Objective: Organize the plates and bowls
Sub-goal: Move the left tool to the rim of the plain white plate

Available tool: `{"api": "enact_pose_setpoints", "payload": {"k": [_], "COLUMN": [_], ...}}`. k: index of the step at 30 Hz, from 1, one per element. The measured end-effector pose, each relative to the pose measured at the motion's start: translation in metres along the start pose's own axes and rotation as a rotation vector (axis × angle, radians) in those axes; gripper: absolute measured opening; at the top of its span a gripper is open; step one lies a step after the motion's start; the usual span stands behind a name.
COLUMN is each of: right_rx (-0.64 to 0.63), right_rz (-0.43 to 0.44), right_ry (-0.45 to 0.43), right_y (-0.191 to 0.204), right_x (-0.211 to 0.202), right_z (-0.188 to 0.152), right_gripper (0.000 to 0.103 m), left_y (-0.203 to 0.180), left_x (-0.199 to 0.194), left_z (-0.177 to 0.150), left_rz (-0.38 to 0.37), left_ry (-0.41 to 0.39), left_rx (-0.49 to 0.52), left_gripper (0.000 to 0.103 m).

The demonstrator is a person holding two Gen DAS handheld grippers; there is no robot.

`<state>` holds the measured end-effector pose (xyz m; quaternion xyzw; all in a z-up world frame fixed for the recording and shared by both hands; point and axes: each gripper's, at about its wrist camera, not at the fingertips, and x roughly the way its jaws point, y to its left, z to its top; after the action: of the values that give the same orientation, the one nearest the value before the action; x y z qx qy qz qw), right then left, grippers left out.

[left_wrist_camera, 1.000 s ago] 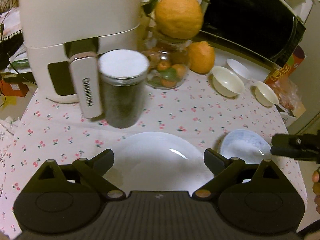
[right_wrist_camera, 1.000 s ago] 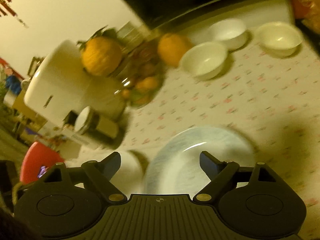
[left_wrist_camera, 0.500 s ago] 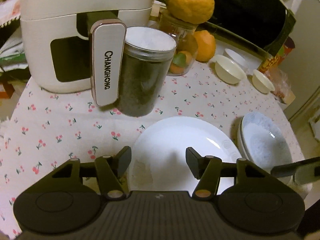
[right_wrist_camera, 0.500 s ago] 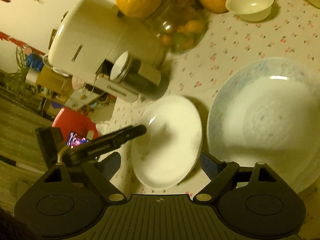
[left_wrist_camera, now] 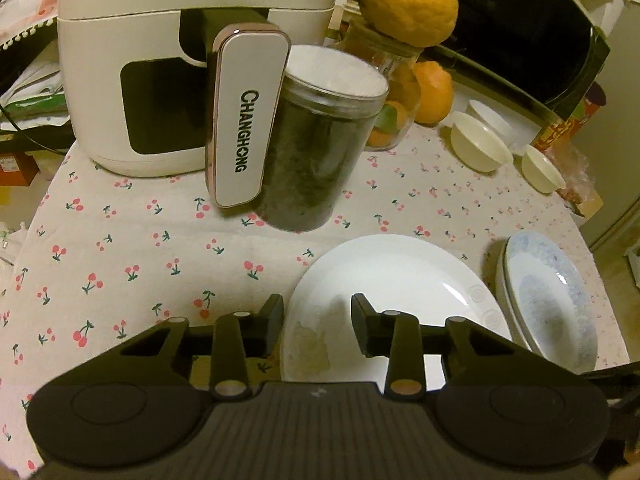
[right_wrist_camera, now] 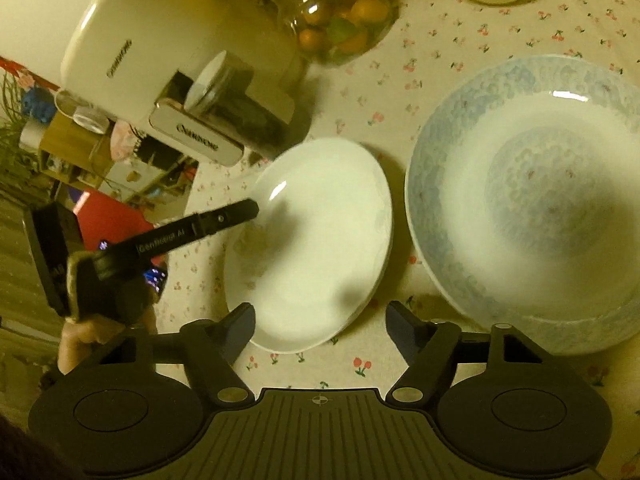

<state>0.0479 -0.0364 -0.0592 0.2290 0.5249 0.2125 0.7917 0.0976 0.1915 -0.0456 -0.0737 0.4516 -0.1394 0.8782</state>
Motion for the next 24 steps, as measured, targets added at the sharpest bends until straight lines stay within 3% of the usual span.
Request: {"api": "enact_pose_setpoints", "payload": {"k": [4,15,21,24], "right_rx": [-0.058,-0.106,-0.151,-0.163], "right_rz": [-0.044,-0.077,-0.127,-0.122], "right_ry": [-0.017,-0.055,-0.073,-0.077], "right_y": [0.006,0.010,0.013,0.014], "right_x": [0.008,0.019,0.022,0.019], "right_z": [-0.007,-0.014,-0.017,-0.015], "right_gripper": [0.059,0.044,0.028,0.027], "left_y": [0.001,0.006,0.008,0.009], "left_x": [0.003,0.009,0.008,0.005], "left_z": [0.000,-0.002,-0.003,-0.003], "left_rz": [0.007,0.025,0.030,0.028], "left_ry": [0.000,0.010,0.009,0.013], "left_rx": [0.001,0.005,0.010,0.023], "left_gripper": [0.028,0.017,0.011,0.010]}}
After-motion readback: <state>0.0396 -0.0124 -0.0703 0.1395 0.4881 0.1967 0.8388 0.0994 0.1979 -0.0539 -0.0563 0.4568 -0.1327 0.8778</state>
